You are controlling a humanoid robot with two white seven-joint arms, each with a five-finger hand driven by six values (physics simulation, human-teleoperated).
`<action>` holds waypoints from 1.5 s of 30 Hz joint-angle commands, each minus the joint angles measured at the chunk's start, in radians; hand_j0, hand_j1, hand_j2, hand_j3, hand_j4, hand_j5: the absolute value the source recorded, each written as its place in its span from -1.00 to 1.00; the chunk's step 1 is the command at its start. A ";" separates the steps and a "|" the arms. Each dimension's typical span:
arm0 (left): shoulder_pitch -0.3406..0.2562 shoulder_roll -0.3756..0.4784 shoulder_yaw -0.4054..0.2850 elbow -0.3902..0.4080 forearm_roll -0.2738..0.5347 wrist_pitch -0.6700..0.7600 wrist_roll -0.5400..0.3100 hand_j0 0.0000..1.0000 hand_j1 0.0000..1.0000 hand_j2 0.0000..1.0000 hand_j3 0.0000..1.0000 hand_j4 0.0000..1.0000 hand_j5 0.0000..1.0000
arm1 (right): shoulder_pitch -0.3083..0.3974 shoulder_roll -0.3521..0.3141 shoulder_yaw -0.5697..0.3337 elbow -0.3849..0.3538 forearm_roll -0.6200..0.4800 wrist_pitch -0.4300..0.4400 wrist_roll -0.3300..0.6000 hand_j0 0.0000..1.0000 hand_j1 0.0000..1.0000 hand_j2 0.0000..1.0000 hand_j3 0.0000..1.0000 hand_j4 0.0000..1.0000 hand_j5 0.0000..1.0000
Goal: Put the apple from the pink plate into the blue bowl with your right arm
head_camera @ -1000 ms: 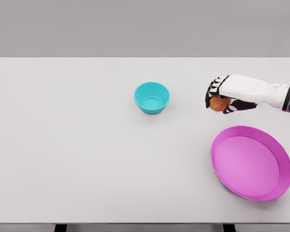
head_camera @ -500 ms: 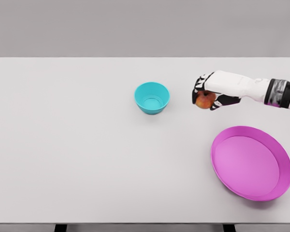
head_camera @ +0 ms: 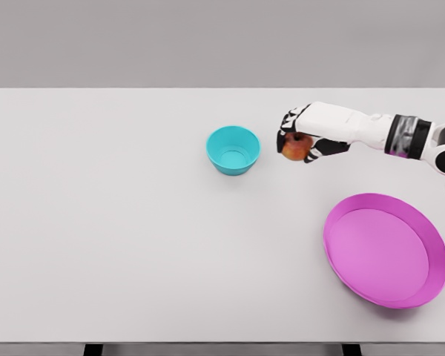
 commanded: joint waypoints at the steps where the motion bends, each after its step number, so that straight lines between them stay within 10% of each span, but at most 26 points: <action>1: 0.000 0.000 0.000 0.000 0.000 0.000 0.000 1.00 1.00 1.00 1.00 1.00 1.00 | 0.000 0.007 -0.001 0.005 -0.005 0.003 -0.001 -0.11 -0.11 -0.11 -0.11 -0.11 -0.11; 45: 0.000 0.000 0.000 -0.001 0.000 0.000 0.000 1.00 1.00 1.00 1.00 1.00 1.00 | -0.087 0.197 0.021 0.111 0.064 0.003 -0.001 -0.11 -0.11 -0.11 -0.11 -0.11 -0.11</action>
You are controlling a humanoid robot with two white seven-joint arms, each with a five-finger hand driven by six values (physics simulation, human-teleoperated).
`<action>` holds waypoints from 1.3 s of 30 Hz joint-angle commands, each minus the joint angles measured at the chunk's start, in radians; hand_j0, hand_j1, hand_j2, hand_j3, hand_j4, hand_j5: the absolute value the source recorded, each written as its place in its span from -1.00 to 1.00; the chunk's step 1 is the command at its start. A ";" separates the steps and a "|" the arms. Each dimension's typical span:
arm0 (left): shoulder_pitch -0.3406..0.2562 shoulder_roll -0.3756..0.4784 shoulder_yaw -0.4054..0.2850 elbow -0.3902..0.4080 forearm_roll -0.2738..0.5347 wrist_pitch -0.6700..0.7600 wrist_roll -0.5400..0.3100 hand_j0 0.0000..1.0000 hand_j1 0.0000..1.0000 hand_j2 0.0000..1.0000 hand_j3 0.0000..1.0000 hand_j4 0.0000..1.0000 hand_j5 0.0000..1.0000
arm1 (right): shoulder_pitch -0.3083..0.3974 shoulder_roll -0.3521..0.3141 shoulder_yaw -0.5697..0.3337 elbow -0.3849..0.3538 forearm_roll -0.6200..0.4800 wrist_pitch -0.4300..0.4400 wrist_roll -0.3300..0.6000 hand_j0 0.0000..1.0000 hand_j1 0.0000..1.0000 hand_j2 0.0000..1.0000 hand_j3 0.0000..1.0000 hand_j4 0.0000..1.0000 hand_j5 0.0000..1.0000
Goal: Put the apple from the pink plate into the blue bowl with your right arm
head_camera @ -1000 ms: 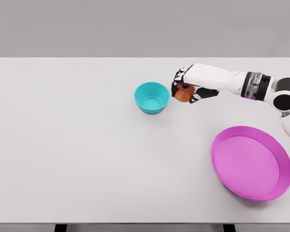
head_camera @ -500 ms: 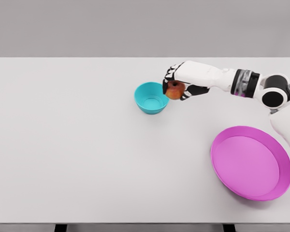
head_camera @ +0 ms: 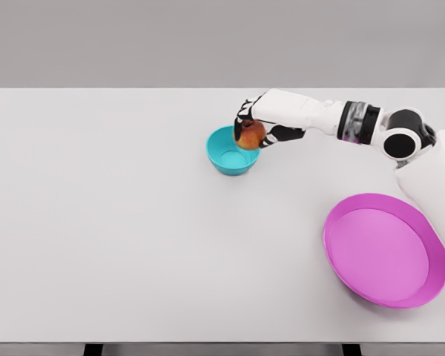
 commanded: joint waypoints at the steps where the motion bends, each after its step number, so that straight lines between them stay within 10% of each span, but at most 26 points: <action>1: 0.000 0.000 0.000 0.000 0.001 0.000 0.000 1.00 1.00 1.00 1.00 1.00 1.00 | 0.000 0.008 0.000 0.013 -0.004 0.003 -0.001 -0.11 -0.11 -0.11 -0.11 -0.11 -0.11; 28: 0.000 0.000 0.000 -0.001 0.001 0.000 0.000 1.00 1.00 1.00 1.00 1.00 1.00 | -0.028 0.068 0.007 0.061 0.031 0.003 -0.001 -0.09 -0.09 -0.09 -0.09 -0.09 -0.09; 29: 0.000 0.000 0.000 -0.001 0.001 0.000 0.000 1.00 1.00 1.00 1.00 1.00 1.00 | -0.028 0.068 0.007 0.061 0.031 0.003 -0.001 -0.03 -0.03 -0.03 -0.03 -0.03 -0.03; 30: 0.000 0.000 0.000 -0.001 0.001 0.000 0.000 1.00 1.00 1.00 1.00 1.00 1.00 | -0.029 0.068 0.005 0.074 0.031 0.003 -0.001 1.00 1.00 1.00 1.00 1.00 1.00; 39: 0.000 0.000 0.000 0.000 0.001 0.000 0.000 1.00 1.00 1.00 1.00 1.00 1.00 | -0.032 0.068 0.005 0.071 0.031 0.003 -0.001 1.00 1.00 1.00 1.00 1.00 1.00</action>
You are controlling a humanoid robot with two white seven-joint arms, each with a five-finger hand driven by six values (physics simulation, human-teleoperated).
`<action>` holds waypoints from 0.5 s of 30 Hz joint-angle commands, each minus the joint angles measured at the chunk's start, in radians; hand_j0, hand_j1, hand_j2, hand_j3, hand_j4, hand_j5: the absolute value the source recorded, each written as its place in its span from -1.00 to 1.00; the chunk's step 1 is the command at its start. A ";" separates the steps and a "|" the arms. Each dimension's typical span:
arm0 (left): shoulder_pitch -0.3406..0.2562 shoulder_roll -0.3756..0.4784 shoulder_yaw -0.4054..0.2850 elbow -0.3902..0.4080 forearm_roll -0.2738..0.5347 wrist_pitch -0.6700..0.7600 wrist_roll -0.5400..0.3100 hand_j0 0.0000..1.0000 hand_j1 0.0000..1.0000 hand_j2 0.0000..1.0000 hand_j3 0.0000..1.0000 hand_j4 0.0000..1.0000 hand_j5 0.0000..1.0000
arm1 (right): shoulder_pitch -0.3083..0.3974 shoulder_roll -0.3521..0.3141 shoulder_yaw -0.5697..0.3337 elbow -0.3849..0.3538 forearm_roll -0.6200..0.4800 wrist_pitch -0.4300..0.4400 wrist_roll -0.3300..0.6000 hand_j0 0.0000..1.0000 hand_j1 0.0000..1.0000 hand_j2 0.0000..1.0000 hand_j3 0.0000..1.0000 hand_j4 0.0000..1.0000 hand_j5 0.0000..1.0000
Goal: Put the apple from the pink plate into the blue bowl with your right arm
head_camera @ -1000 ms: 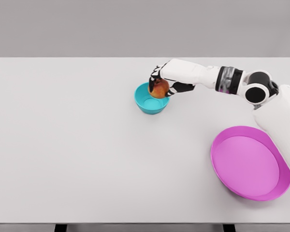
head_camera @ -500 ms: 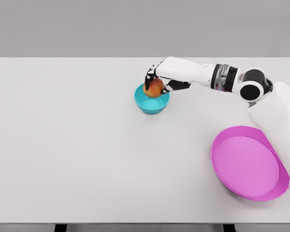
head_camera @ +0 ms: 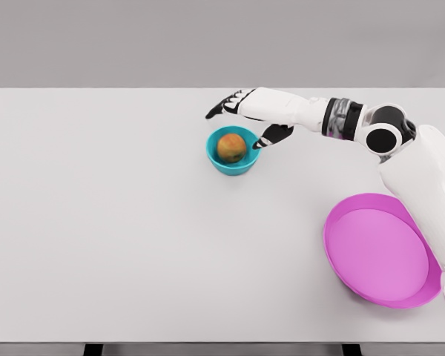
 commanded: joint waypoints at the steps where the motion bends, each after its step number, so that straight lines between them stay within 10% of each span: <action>1: 0.000 0.000 0.000 0.000 0.001 0.000 0.000 1.00 1.00 1.00 1.00 1.00 1.00 | 0.000 -0.002 -0.002 -0.002 -0.007 0.003 0.000 1.00 1.00 1.00 1.00 1.00 1.00; 9: 0.000 0.000 0.000 0.000 0.001 0.000 0.000 1.00 1.00 1.00 1.00 1.00 1.00 | -0.005 -0.136 -0.051 -0.097 -0.024 0.003 0.000 1.00 1.00 1.00 1.00 1.00 1.00; 15: 0.000 0.000 0.000 -0.001 0.001 0.000 0.000 1.00 1.00 1.00 1.00 1.00 1.00 | 0.100 -0.224 -0.274 -0.150 -0.116 0.003 0.000 1.00 1.00 1.00 1.00 1.00 1.00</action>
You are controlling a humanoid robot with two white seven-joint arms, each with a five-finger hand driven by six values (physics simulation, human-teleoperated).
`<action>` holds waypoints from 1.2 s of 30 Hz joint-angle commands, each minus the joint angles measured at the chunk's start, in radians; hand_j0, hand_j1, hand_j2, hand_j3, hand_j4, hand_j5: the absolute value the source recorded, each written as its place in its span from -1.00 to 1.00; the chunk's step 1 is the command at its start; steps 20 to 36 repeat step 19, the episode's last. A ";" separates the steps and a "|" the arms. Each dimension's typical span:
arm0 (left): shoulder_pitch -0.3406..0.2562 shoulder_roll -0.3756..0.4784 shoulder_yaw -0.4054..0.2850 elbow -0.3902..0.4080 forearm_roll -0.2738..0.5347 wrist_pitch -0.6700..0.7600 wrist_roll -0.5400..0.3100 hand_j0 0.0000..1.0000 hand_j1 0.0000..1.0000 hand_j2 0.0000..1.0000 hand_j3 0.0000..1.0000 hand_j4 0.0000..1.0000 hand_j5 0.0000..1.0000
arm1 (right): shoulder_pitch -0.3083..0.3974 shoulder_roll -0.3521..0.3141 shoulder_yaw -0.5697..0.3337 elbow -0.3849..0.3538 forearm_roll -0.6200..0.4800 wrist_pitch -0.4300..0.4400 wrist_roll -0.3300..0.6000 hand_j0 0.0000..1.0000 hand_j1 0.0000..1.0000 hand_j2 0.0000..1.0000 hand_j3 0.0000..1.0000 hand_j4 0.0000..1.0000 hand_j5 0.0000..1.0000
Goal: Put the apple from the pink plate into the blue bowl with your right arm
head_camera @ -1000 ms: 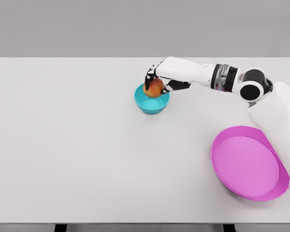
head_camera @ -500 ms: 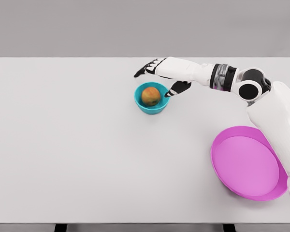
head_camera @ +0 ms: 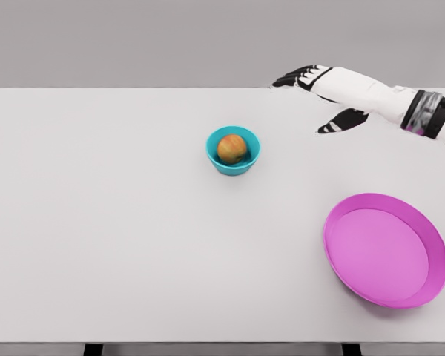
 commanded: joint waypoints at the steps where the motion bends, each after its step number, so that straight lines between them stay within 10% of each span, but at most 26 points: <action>1: 0.000 0.000 0.000 -0.001 0.001 0.000 0.000 1.00 1.00 1.00 1.00 1.00 1.00 | 0.017 -0.021 -0.116 -0.048 -0.056 0.002 0.000 1.00 1.00 1.00 1.00 1.00 1.00; 8: 0.000 0.000 0.000 -0.001 0.001 0.000 0.000 1.00 1.00 1.00 1.00 1.00 1.00 | 0.250 -0.072 -0.314 -0.140 -0.058 0.002 0.000 1.00 1.00 1.00 1.00 1.00 1.00; 36: 0.001 0.000 0.003 0.000 0.001 0.000 0.000 1.00 1.00 1.00 1.00 1.00 1.00 | 0.276 -0.069 -0.326 -0.142 -0.058 0.002 0.000 1.00 1.00 1.00 1.00 1.00 1.00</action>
